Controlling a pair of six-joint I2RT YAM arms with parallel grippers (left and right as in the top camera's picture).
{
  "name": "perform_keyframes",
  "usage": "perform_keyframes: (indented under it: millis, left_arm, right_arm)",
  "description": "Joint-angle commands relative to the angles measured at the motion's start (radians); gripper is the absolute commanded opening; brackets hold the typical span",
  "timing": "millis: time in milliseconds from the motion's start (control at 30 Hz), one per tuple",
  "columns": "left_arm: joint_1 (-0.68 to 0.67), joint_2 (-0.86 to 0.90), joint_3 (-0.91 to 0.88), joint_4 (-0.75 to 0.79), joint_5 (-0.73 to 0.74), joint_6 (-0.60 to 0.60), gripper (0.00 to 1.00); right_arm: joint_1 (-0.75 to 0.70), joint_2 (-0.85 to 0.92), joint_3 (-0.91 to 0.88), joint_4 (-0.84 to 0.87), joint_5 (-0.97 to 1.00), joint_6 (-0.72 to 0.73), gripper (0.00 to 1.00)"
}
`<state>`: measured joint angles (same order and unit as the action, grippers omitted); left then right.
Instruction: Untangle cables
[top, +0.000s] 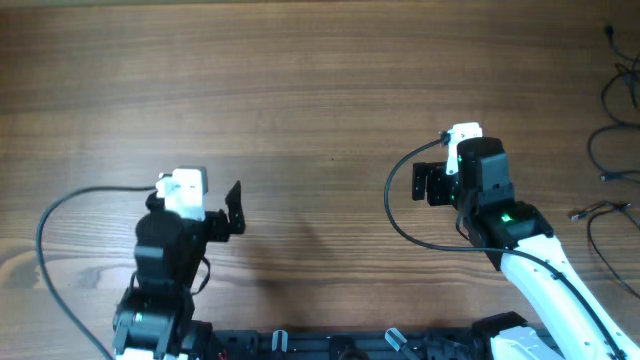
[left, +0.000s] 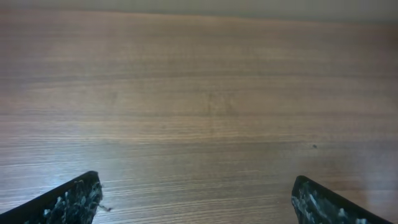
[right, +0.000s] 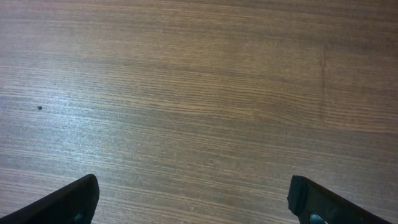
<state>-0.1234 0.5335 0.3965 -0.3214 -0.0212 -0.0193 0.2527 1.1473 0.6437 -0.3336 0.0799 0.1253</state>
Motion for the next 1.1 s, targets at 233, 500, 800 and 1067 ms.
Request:
perform_keyframes:
  millis: [233, 500, 800, 1067]
  left_arm:
    - [0.033, -0.301, -0.119, -0.017, 0.005, 0.012, 1.00]
    - [0.043, -0.489, -0.194, -0.035, 0.005, 0.012, 1.00]
    - [0.043, -0.526, -0.221, -0.035, 0.005, 0.012, 1.00]
    - [0.043, -0.531, -0.247, 0.047, 0.009, 0.012, 1.00]
  right_arm:
    - [0.003, 0.006, 0.001, 0.003, 0.017, -0.018, 1.00]
    - [0.003, 0.006, 0.001, 0.003, 0.017, -0.018, 1.00]
    - [0.003, 0.006, 0.001, 0.003, 0.017, -0.018, 1.00]
    - [0.003, 0.006, 0.001, 0.003, 0.017, -0.018, 1.00]
